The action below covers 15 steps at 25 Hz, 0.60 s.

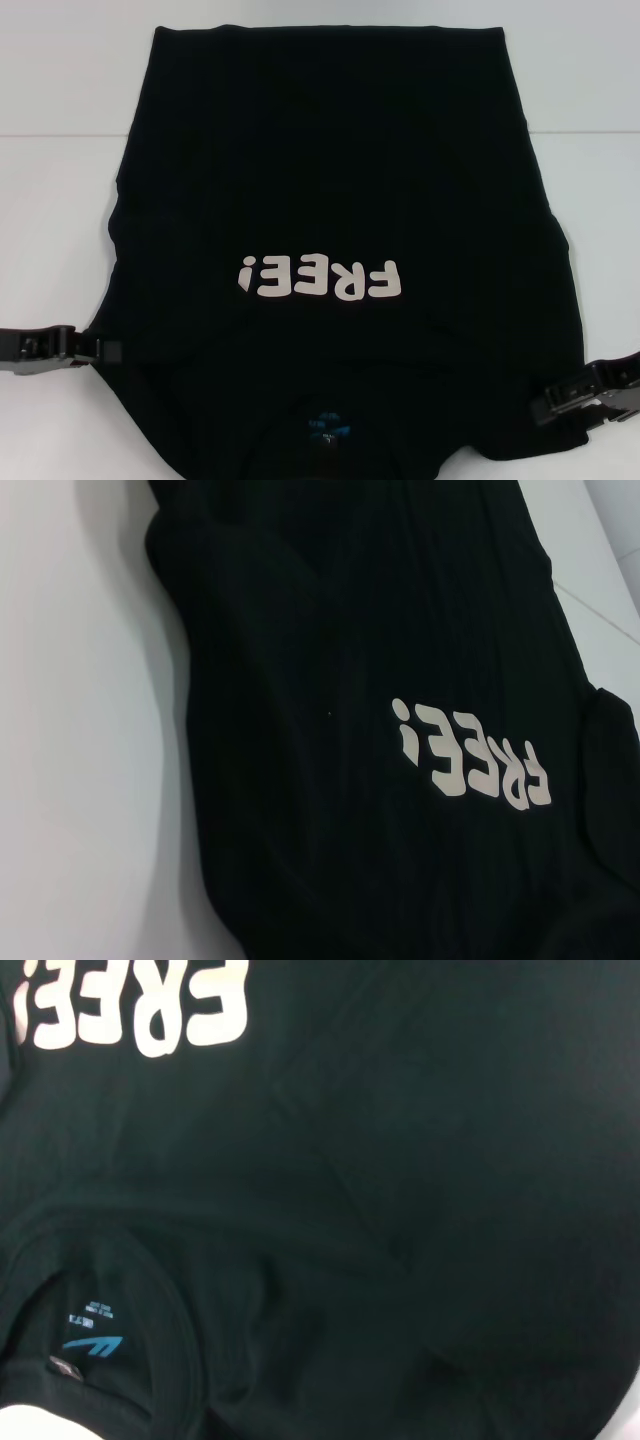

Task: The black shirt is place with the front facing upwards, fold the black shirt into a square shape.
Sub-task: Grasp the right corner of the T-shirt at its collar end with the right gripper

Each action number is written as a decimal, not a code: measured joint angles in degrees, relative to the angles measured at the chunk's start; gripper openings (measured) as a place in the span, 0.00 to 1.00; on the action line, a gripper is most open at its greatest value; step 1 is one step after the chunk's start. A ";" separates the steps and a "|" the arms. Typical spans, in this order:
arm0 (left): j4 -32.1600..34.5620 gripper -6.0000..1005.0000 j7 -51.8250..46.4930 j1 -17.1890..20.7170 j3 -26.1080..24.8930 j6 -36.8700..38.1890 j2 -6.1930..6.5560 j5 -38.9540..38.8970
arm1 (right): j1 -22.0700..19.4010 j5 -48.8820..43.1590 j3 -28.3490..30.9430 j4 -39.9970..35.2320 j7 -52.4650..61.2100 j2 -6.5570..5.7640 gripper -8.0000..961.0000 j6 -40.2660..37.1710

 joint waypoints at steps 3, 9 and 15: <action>0.00 0.04 0.00 -0.12 0.00 0.00 -0.01 0.00 | 0.25 0.07 0.14 0.76 -0.03 0.08 0.89 0.01; 0.00 0.04 0.00 -0.28 0.00 -0.05 -0.01 0.00 | 1.25 1.24 0.57 2.23 -0.45 0.20 0.89 0.13; 0.00 0.04 0.00 -0.34 0.00 -0.33 -0.01 0.00 | 0.75 6.08 0.77 2.54 -0.28 -0.46 0.89 0.28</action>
